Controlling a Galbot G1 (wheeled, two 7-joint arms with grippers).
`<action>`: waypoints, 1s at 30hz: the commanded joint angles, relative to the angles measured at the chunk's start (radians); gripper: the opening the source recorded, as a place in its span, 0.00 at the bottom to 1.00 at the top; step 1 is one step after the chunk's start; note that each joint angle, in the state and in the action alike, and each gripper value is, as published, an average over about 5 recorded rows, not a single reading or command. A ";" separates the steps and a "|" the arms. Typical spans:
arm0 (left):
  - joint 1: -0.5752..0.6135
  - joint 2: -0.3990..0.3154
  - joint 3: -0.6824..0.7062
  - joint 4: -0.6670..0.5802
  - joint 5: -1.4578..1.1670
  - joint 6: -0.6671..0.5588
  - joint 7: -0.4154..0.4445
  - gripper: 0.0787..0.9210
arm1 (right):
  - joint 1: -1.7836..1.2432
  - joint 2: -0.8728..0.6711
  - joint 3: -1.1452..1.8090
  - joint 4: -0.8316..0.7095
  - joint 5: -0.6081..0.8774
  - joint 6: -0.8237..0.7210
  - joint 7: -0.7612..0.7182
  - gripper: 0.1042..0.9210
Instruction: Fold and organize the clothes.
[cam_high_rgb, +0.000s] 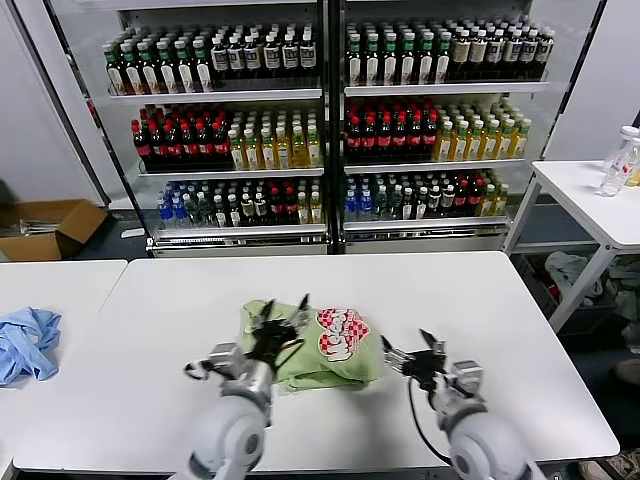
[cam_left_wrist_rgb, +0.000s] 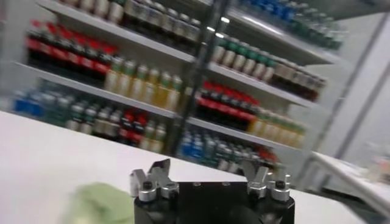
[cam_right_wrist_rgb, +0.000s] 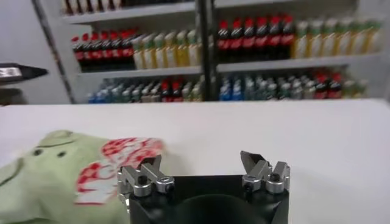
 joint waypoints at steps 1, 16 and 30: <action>0.199 0.112 -0.254 -0.091 0.022 -0.048 0.006 0.83 | 0.323 0.127 -0.277 -0.310 0.086 -0.070 0.066 0.88; 0.187 0.113 -0.229 -0.072 0.020 -0.050 0.003 0.88 | 0.384 0.079 -0.260 -0.372 0.125 -0.053 0.057 0.54; 0.169 0.119 -0.201 -0.068 0.018 -0.047 0.007 0.88 | 0.330 -0.244 -0.011 -0.373 -0.070 0.104 -0.124 0.06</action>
